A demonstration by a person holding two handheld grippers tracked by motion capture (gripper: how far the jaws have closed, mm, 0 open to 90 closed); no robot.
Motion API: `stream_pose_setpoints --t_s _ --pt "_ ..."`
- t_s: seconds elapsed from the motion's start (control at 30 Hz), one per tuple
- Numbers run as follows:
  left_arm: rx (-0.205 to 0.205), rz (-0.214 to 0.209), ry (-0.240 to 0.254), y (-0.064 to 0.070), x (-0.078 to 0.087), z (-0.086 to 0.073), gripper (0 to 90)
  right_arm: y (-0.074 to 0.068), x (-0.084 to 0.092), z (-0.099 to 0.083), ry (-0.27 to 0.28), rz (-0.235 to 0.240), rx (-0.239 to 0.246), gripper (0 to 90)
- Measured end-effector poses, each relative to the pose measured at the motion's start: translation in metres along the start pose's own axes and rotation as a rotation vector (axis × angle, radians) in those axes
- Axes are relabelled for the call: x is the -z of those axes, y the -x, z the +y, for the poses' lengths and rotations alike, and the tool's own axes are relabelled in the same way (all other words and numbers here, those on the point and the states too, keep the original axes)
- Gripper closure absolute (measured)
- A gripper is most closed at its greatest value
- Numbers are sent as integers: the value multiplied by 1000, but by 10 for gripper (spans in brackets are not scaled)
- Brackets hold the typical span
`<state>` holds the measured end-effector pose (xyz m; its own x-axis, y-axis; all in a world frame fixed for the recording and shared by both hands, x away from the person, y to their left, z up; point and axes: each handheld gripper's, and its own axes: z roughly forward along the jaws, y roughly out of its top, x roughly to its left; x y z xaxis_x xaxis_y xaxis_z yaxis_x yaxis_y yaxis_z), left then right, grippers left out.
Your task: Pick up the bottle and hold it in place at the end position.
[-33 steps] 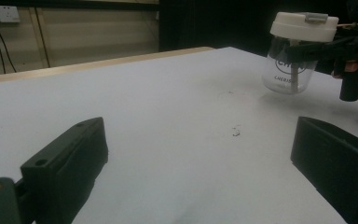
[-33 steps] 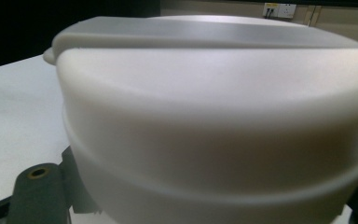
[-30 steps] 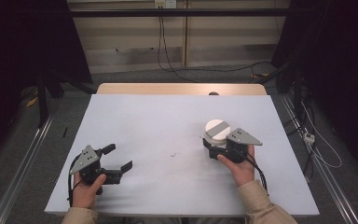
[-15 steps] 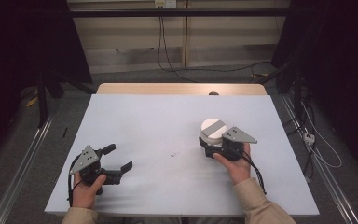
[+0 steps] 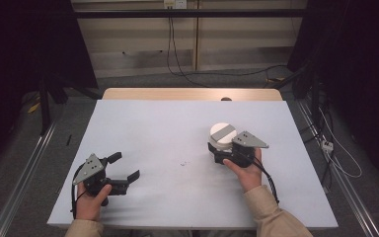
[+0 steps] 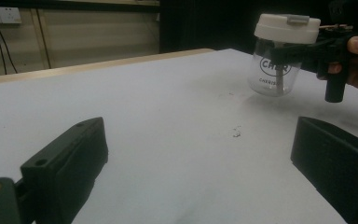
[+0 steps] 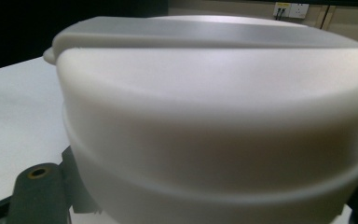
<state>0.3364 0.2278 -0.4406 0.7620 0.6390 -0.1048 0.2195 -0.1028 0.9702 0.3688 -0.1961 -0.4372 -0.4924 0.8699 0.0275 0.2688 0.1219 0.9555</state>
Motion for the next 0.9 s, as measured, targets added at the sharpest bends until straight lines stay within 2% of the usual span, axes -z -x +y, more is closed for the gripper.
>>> stream_pose_setpoints --t_s 0.9 --pt "-1 8 -5 0 1 0 33 -2 -11 5 3 12 8 184"
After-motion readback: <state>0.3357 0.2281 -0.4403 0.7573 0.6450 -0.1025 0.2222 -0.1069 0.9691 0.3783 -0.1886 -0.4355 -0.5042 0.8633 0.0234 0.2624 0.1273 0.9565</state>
